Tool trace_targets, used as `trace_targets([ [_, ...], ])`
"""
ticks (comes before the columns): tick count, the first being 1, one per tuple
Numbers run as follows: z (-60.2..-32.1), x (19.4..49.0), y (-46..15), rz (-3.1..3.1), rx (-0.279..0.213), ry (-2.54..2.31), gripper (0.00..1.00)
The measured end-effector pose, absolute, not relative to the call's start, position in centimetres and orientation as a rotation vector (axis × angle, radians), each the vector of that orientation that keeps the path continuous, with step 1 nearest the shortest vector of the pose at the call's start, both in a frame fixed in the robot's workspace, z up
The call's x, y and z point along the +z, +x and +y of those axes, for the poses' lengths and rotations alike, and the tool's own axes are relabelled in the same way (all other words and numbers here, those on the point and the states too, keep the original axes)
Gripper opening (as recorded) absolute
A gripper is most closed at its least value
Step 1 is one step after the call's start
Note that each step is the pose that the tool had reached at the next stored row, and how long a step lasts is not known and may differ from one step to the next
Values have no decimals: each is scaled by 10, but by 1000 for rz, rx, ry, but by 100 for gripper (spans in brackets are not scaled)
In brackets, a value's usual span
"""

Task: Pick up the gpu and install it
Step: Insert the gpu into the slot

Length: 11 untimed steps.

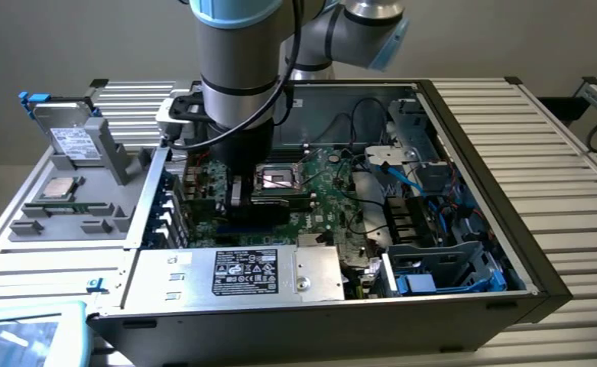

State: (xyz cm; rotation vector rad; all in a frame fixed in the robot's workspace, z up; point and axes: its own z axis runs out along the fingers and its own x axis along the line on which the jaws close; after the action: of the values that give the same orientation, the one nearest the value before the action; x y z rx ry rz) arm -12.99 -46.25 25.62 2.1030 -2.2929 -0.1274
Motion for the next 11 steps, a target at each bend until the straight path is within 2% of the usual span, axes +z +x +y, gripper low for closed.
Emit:
trace_targets([
  [11,-463,257,-127,-2281,-163,2091,28],
])
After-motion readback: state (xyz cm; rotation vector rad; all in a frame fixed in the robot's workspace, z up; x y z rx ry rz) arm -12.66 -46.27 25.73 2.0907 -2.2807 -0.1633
